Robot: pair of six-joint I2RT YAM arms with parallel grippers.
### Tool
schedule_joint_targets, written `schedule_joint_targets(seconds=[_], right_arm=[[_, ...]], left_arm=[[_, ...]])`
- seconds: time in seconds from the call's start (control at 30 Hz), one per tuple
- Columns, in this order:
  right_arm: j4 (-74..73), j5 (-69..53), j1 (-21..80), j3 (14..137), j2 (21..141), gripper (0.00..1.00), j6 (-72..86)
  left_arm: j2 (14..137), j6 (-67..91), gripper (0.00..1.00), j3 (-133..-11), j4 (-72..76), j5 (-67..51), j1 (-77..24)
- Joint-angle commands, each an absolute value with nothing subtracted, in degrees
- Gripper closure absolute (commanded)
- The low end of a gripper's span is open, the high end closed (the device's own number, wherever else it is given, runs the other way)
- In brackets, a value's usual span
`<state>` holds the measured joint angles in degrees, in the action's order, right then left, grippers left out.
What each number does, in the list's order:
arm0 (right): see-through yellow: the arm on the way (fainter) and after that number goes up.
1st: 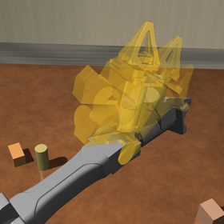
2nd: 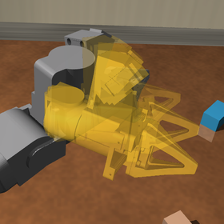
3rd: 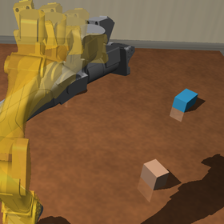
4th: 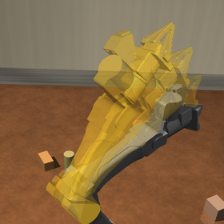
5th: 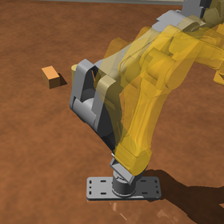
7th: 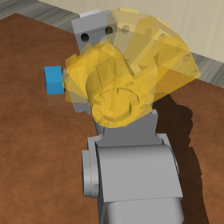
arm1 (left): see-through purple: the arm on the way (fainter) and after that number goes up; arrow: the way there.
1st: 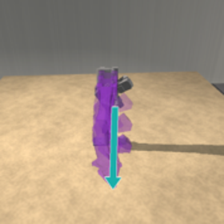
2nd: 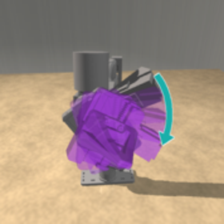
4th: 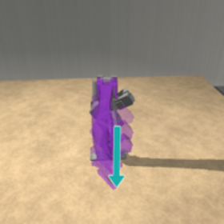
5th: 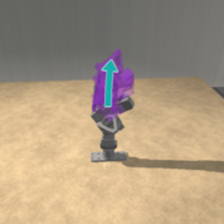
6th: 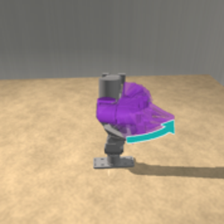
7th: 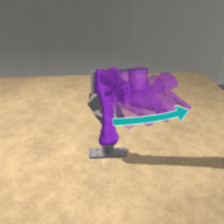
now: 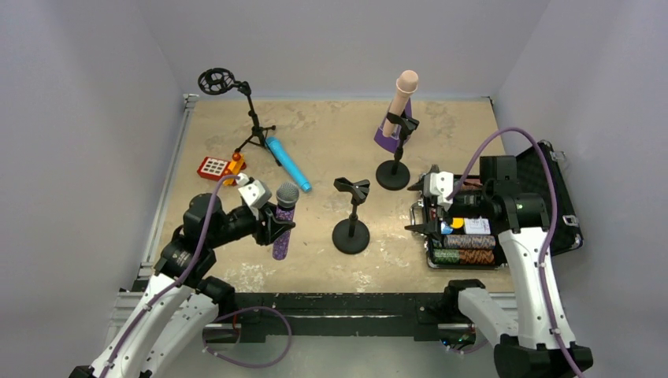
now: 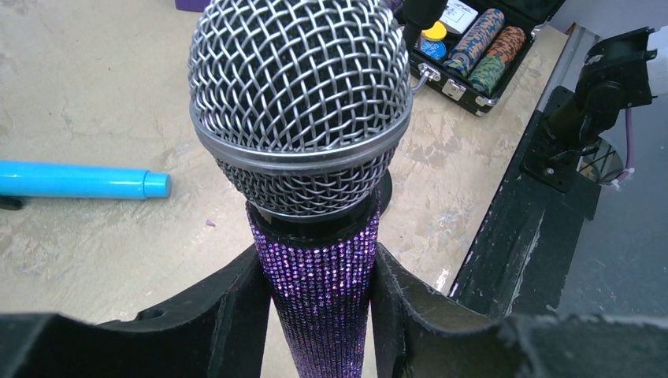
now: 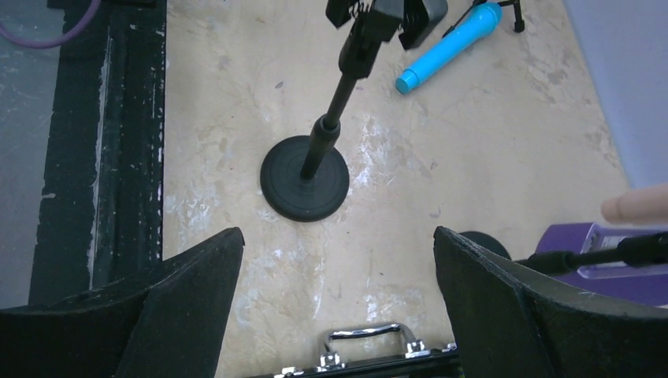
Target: Attach the microphones to the stand
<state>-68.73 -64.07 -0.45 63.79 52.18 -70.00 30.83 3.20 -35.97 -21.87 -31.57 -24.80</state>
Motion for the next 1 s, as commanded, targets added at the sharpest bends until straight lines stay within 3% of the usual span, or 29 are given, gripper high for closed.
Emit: schedule_joint_targets(seconds=[0.0, 0.4, 0.97], right_arm=[[-53.93, -57.35, 6.83, 68.26, 52.41, 0.06, -53.39], [-39.03, -48.61, 25.37, 76.05, 62.02, 0.07, -31.99], [-32.61, -43.0, 32.92, 71.41, 66.64, 0.06, -27.4]], left_arm=[[29.66, 2.54, 1.0, -35.82, -16.75, -33.22, -24.63], [29.35, 2.68, 1.0, -35.42, -16.26, -32.85, -24.61], [29.26, 2.55, 1.0, -35.33, -16.05, -32.34, -24.61]])
